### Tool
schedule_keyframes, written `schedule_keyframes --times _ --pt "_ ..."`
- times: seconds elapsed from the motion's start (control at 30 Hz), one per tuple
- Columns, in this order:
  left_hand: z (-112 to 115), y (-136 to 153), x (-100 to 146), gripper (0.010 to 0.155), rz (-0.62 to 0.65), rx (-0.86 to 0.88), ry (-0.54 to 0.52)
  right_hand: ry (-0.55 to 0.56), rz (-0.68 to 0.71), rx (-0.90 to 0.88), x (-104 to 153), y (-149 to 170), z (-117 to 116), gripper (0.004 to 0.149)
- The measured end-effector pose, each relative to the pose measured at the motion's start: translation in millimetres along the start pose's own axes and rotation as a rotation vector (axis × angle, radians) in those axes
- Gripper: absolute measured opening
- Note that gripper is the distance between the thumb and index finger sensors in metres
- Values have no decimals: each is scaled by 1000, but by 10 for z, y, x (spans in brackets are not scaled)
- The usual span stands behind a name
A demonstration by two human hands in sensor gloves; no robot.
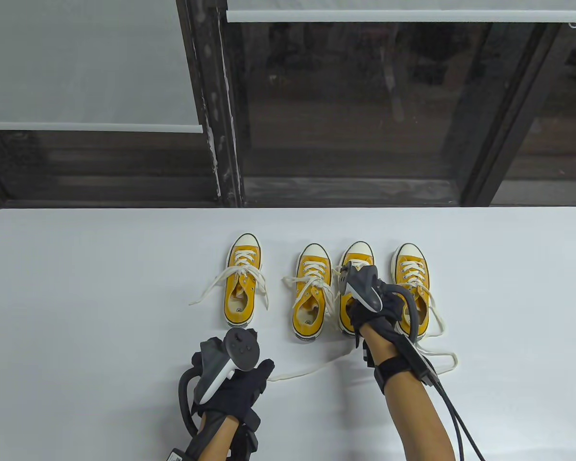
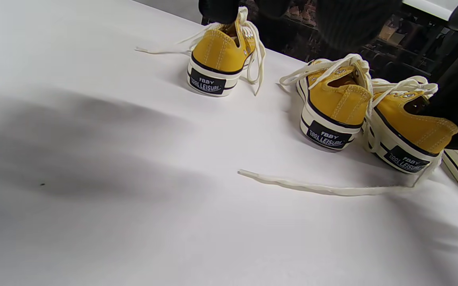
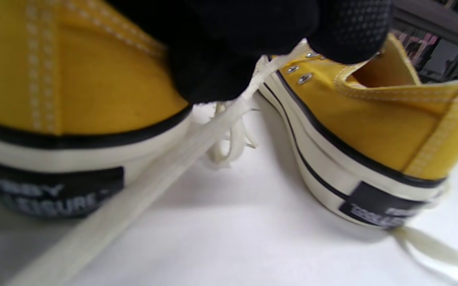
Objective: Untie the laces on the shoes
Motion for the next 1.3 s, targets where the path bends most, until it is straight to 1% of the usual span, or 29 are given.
schedule_keyframes --times 0.03,0.07,0.13,0.23,0.37,0.43,0.5,0.6,0.7,0.83,0.93,1.03,1.17,1.2,1.3 --pt "0 0 -1 76 -2 -1 1 -17 4 -77 -2 44 25 40" --pt "1 0 -2 76 -3 0 1 -9 7 -143 11 91 63 40" --pt "2 1 -2 76 -4 1 2 21 16 -213 47 174 139 40" --pt "0 6 -3 76 -7 2 -1 67 55 -267 128 277 294 40" --pt "-9 26 -4 76 -12 11 -6 192 88 -337 298 416 545 40" --pt "-11 40 -9 76 -17 14 -5 240 94 -382 373 492 676 40" --pt "-12 53 -15 76 -23 16 -4 264 106 -430 441 577 805 40" --pt "-16 69 -19 75 -30 21 -5 272 127 -523 570 752 1002 40" --pt "-23 87 -21 75 -34 29 -6 237 146 -644 714 957 1131 40" --pt "-31 118 -25 74 -39 41 -4 246 186 -633 923 1172 1200 40" --pt "-40 133 -19 74 -39 49 -7 211 216 -604 1081 1308 1116 40" --pt "-48 128 -7 74 -32 51 -13 137 245 -568 1193 1402 895 40" --pt "-43 110 3 74 -25 41 -18 66 234 -490 1265 1400 453 40" --pt "-42 107 2 74 -25 40 -16 51 228 -471 1282 1371 306 40" --pt "-48 119 -3 74 -28 49 -14 19 222 -409 1305 1263 -25 41"
Point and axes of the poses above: the tracker on the back of each hand, its own y axis roughly to the little-finger side, its own x axis roughly from the fingertips to the wrist, z = x × y, the point moved 1 cm from there along -x, roughly from the wrist to the fingertips, and after that the axes turned 10 degrees about -z, right-handed, at the moved point
